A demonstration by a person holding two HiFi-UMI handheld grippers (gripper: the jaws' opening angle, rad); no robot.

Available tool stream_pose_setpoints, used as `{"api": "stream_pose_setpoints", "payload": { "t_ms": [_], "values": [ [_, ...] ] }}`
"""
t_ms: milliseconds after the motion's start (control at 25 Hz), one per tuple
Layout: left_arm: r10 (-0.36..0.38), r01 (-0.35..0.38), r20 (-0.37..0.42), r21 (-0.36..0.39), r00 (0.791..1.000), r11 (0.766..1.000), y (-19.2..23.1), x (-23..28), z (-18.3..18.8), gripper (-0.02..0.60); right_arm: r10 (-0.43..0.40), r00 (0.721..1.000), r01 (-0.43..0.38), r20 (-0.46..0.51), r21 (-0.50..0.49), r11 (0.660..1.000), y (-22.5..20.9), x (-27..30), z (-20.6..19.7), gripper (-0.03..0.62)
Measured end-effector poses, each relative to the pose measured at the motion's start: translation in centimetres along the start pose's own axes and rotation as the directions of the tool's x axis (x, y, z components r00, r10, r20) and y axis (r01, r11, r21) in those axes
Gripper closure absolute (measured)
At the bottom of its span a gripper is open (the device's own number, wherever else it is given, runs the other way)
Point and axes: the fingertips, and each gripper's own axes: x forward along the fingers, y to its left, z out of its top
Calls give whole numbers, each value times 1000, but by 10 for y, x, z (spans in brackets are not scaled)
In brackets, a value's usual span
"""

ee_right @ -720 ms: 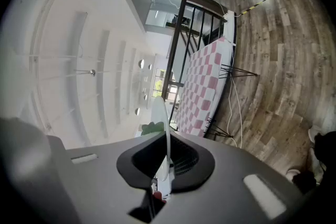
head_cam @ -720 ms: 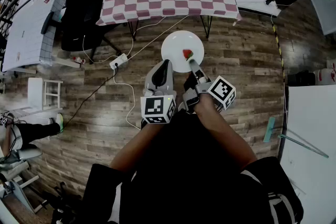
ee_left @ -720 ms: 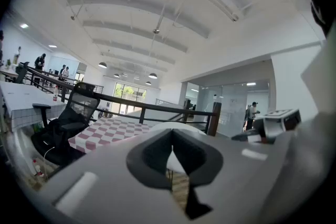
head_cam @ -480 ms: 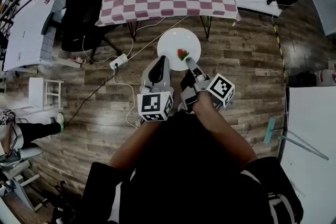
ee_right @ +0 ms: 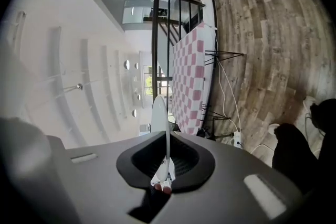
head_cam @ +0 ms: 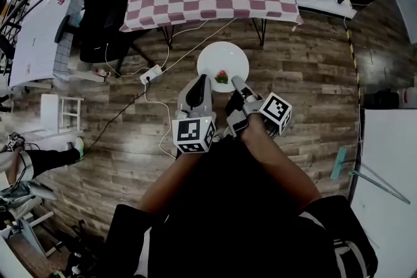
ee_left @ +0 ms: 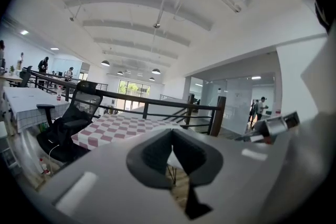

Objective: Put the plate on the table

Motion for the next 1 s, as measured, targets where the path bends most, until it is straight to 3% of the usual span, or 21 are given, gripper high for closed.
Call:
{"api": "stream_pose_setpoints", "payload": {
  "t_ms": [360, 600, 1000],
  "values": [
    [1, -1, -12, -10, 1000, 1000, 37, 34, -12, 574, -51, 998, 51, 41, -8, 999, -20, 33, 20, 582],
    [10, -11, -35, -37, 999, 999, 85, 81, -5, 573, -75, 996, 75, 50, 6, 997, -2, 89, 38, 582],
    [10, -11, -39, -18, 999, 1000, 175, 149, 29, 574, -89, 993, 89, 76, 7, 996, 33, 195, 60, 582]
  ]
}}
